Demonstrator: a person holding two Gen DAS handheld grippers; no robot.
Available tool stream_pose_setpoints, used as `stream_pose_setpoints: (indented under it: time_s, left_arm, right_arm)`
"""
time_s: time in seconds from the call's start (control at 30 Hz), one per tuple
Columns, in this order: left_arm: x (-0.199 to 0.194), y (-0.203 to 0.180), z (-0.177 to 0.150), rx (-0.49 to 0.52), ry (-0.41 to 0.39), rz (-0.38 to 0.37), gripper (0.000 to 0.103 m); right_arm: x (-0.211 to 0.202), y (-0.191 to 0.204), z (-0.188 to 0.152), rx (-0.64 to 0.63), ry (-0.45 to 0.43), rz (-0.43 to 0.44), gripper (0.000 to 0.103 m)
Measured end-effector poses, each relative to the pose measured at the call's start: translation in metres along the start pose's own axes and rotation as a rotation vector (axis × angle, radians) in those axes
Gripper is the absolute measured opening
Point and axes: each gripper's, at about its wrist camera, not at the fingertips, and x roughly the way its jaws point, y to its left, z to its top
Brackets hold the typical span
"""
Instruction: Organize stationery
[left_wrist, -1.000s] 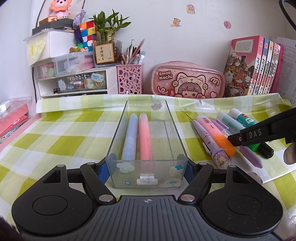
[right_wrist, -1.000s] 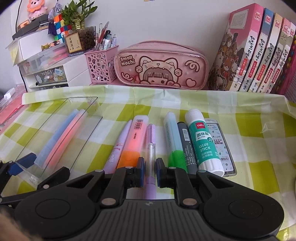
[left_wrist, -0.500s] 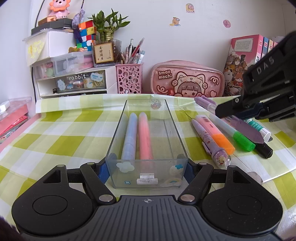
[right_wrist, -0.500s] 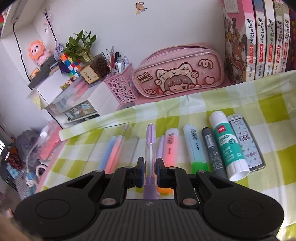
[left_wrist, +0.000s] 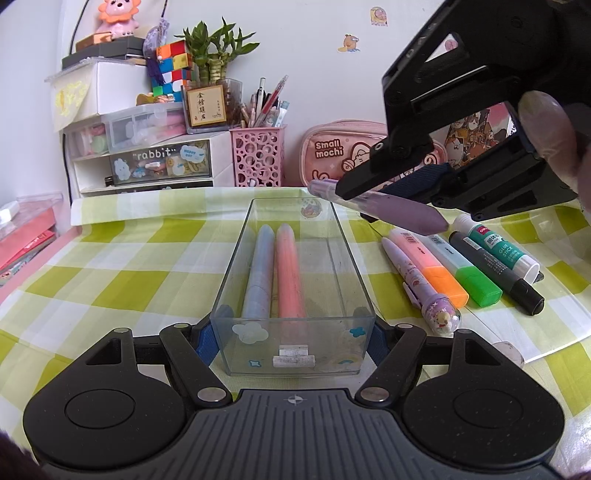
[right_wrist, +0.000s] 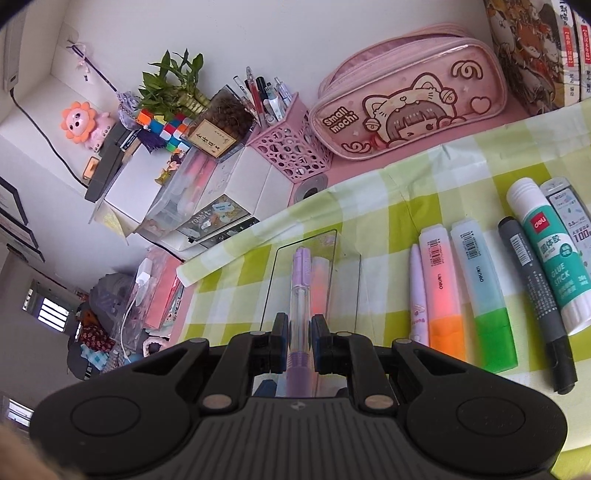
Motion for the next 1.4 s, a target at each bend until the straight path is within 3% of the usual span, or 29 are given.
stream_pose_setpoints:
  time_s: [0.37, 0.53, 0.97, 1.13, 1.4]
  left_arm:
    - [0.000, 0.000, 0.000, 0.000, 0.000, -0.001, 0.073]
    - [0.000, 0.000, 0.000, -0.001, 0.000, -0.001, 0.073]
    - [0.000, -0.001, 0.000, 0.000, 0.000, 0.000, 0.073]
    - [0.000, -0.001, 0.000, 0.000, 0.000, 0.000, 0.073]
    - [0.000, -0.001, 0.000, 0.000, 0.000, 0.000, 0.073]
  right_arm:
    - [0.028, 0.000, 0.011, 0.085, 0.037, -0.066, 0.012]
    - [0.032, 0.007, 0.009, 0.062, 0.033, -0.098, 0.012]
    - [0.027, 0.016, 0.009, -0.004, 0.036, -0.075, 0.016]
    - [0.018, 0.023, 0.010, -0.052, 0.014, -0.076, 0.022]
    - [-0.008, 0.015, 0.004, -0.132, -0.046, -0.097, 0.042]
